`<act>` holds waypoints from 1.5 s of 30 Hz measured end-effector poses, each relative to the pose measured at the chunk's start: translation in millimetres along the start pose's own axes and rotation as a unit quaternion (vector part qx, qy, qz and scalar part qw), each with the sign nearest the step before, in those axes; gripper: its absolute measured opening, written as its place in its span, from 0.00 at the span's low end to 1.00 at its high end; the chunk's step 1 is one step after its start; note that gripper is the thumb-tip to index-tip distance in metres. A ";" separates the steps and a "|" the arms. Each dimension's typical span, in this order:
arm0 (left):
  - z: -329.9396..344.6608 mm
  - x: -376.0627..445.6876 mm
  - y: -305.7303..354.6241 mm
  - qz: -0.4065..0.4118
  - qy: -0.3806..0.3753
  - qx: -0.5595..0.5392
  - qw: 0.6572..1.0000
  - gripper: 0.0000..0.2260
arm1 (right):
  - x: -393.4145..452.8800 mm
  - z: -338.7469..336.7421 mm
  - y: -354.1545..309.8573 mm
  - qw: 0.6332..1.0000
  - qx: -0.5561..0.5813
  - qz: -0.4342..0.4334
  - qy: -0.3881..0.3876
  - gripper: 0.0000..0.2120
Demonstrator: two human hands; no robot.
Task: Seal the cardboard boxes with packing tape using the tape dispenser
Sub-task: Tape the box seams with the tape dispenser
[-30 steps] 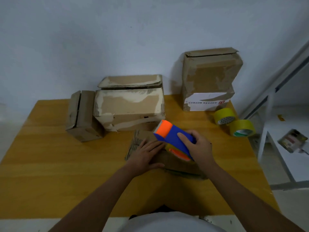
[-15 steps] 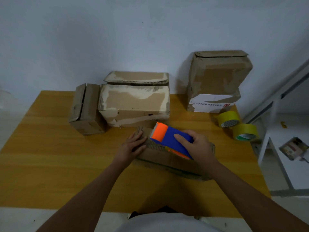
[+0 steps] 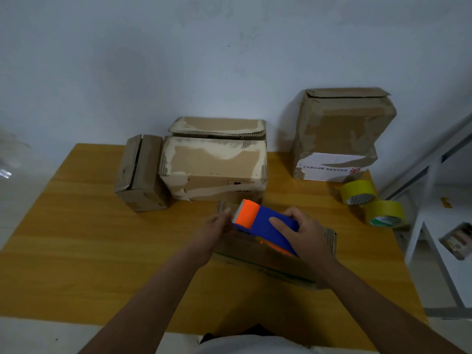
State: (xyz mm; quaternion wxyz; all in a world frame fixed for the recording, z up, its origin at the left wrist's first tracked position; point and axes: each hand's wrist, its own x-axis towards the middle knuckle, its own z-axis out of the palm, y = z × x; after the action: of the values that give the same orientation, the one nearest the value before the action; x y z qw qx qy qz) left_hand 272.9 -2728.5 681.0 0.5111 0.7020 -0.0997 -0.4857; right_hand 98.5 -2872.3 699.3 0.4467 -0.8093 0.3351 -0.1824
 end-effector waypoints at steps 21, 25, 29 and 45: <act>11.7 -2.8 29.4 0.065 0.050 0.000 0.997 0.09 | 9.0 -4.9 -7.0 0.997 -0.050 0.020 -0.063 0.20; 6.2 -3.1 32.2 0.068 0.054 0.002 0.996 0.10 | 15.4 -7.9 -11.8 0.993 -0.076 0.007 -0.087 0.19; -9.9 1.4 25.1 0.080 0.055 -0.011 0.995 0.09 | 18.9 -13.2 -18.2 0.989 -0.106 -0.012 -0.106 0.18; -60.6 12.4 4.8 0.082 0.110 -0.044 0.990 0.06 | 26.0 -21.1 -18.8 0.958 -0.252 0.005 -0.133 0.18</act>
State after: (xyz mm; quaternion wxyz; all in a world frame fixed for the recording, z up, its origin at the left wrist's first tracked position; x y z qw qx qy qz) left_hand 328.4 -2701.0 678.0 0.5876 0.7175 -0.0787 -0.3658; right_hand 111.4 -2896.2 726.3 0.2693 -0.9110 0.3116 0.0199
